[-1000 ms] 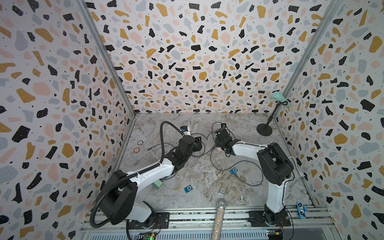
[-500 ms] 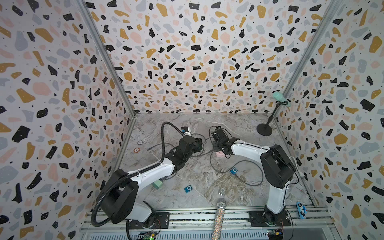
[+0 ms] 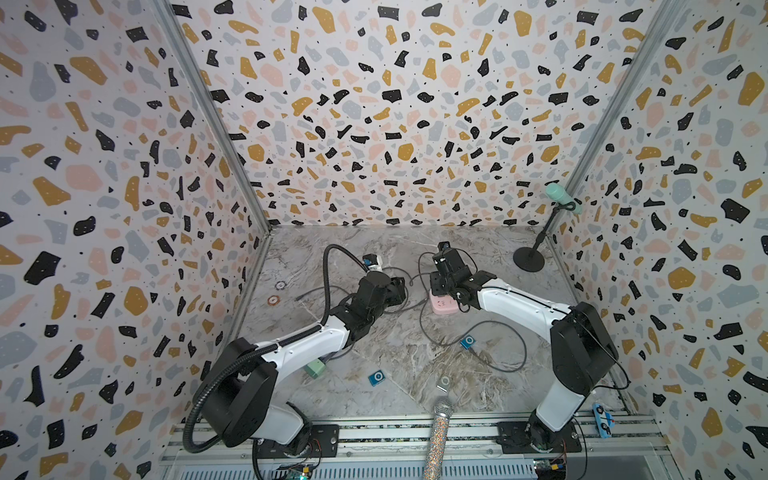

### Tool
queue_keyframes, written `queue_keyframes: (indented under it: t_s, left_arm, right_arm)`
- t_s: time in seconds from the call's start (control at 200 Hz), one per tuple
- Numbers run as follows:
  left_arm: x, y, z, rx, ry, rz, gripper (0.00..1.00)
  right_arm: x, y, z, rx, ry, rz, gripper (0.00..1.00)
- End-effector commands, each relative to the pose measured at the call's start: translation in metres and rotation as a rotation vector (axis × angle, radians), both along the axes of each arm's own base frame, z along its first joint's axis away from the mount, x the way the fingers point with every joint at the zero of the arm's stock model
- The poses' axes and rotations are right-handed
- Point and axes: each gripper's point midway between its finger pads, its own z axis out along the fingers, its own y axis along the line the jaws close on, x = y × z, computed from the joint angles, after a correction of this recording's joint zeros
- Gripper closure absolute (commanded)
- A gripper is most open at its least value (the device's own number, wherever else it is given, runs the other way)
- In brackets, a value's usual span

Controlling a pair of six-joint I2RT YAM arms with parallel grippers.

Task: Charge mp3
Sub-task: Insert the plug into the socket.

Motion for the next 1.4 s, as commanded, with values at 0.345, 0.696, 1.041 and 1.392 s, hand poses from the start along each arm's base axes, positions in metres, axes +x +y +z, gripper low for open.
queue_keyframes:
  t_s: [0.345, 0.696, 1.041, 1.392]
  left_arm:
    - [0.004, -0.004, -0.006, 0.005, 0.015, -0.006, 0.42]
    - [0.007, -0.029, -0.022, -0.008, 0.059, -0.103, 0.44]
    - [0.009, -0.038, -0.021, -0.014, 0.064, -0.134, 0.45]
    - [0.011, -0.040, -0.016, -0.012, 0.059, -0.136, 0.45]
  right_arm:
    - [-0.005, -0.003, -0.016, 0.026, 0.035, 0.019, 0.56]
    - [-0.026, -0.006, 0.001, 0.116, -0.003, 0.101, 0.43]
    - [-0.009, -0.020, 0.002, 0.148, -0.023, 0.116, 0.30]
    - [0.004, -0.014, -0.015, 0.143, 0.003, 0.140, 0.19]
